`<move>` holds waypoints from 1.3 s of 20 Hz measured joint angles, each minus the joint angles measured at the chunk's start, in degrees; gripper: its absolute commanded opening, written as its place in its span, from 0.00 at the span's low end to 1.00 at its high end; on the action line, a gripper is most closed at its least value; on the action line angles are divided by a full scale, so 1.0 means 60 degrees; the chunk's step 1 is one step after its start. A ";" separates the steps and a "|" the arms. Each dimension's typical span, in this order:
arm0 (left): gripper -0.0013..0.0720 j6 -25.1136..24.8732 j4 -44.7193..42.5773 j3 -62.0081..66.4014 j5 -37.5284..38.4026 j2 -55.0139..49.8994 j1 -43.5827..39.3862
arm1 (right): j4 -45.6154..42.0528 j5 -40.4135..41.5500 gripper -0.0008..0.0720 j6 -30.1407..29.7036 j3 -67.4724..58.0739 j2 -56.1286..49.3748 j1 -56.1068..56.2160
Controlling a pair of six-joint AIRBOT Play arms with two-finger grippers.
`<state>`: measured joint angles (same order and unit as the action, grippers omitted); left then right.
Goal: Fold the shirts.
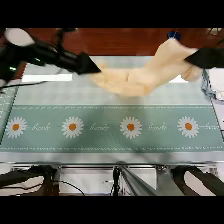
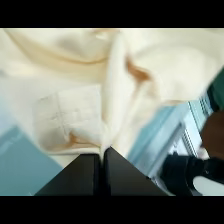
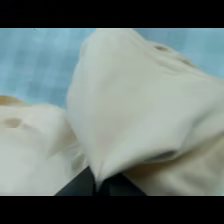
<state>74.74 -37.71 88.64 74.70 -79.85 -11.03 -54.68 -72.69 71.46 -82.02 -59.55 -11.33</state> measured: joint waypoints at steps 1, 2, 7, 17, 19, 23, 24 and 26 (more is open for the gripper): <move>0.07 0.0076 -0.0175 0.0321 0.0000 0.0514 0.0189 | -0.0160 -0.0138 0.05 0.0051 -0.0423 0.0255 -0.0178; 0.07 0.0138 -0.0415 0.0576 -0.0004 0.0976 0.0350 | -0.0353 -0.0280 0.05 0.0168 -0.0845 0.0484 -0.0346; 0.07 0.0688 -0.1577 0.1308 0.0000 0.3344 0.0787 | -0.0874 -0.0641 0.05 0.0947 -0.2273 0.1282 -0.0736; 0.07 0.2208 -0.2361 0.1457 0.1213 0.6054 0.0874 | -0.0630 -0.2550 0.05 0.2371 -0.3155 0.2237 -0.0827; 0.07 0.2554 -0.2386 0.1239 0.1759 0.6160 0.0874 | -0.0743 -0.3293 0.05 0.2583 -0.3162 0.2186 -0.0823; 0.08 0.2863 -0.2390 -0.0106 0.2135 0.6237 0.0874 | -0.0674 -0.4091 0.04 0.2794 -0.2441 0.1785 -0.0812; 0.07 0.2860 -0.2426 -0.0601 0.2102 0.6247 0.0874 | -0.0597 -0.4044 0.05 0.2823 -0.1978 0.1661 -0.0729; 0.08 0.2710 -0.2430 -0.1745 0.1727 0.6258 0.0874 | -0.0619 -0.3625 0.05 0.2845 -0.0965 0.1446 -0.0270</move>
<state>91.00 -52.29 78.17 85.06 -42.30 -5.78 -58.39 -94.43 88.53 -87.81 -50.87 -12.95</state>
